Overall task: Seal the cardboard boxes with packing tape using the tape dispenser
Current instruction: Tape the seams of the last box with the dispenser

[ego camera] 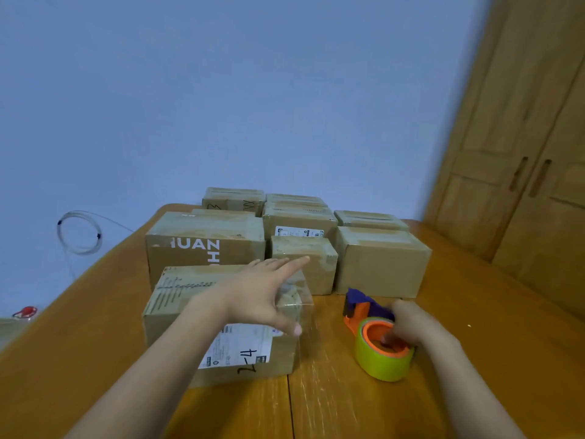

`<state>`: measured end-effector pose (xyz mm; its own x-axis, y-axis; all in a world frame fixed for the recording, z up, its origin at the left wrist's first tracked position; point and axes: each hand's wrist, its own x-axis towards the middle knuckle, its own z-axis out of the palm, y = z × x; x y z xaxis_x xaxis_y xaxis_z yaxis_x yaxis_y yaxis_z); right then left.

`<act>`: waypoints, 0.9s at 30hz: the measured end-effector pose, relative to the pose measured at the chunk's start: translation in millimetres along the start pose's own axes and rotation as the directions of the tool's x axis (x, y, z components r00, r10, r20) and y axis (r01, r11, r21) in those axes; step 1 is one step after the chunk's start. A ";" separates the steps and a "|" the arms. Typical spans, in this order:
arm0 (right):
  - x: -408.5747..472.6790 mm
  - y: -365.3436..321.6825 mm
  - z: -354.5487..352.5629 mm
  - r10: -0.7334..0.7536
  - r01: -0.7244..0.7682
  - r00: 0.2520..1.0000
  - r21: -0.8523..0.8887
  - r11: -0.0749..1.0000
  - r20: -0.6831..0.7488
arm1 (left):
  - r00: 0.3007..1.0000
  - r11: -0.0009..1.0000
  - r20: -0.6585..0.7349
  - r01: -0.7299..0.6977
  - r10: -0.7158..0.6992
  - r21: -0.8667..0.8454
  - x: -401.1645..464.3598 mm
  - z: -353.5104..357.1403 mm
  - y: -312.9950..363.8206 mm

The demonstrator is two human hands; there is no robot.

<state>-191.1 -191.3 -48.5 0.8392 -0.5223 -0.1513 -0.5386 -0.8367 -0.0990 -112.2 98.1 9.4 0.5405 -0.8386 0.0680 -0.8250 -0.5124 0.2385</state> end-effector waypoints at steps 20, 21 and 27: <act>-16.2 -114.6 58.6 -0.297 0.929 0.362 0.316 0.191 -0.884 | 0.947 0.937 -0.201 0.187 -0.252 -0.295 8.3 -0.4 -3.4; -15.8 -115.0 59.4 -0.300 0.926 0.369 0.320 0.200 -0.880 | 0.951 0.944 -0.189 0.189 -0.245 -0.270 8.2 -0.4 -2.8; -15.0 -116.4 65.6 -0.261 0.922 0.374 0.327 0.207 -0.890 | 0.963 0.950 -0.151 0.179 -0.223 -0.257 4.1 -1.6 -2.9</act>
<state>-145.9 -75.2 -99.3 0.5209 -0.1231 0.8447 0.6383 -0.6009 -0.4812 -107.3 96.5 10.6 0.7290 -0.6659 0.1584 -0.6442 -0.5892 0.4878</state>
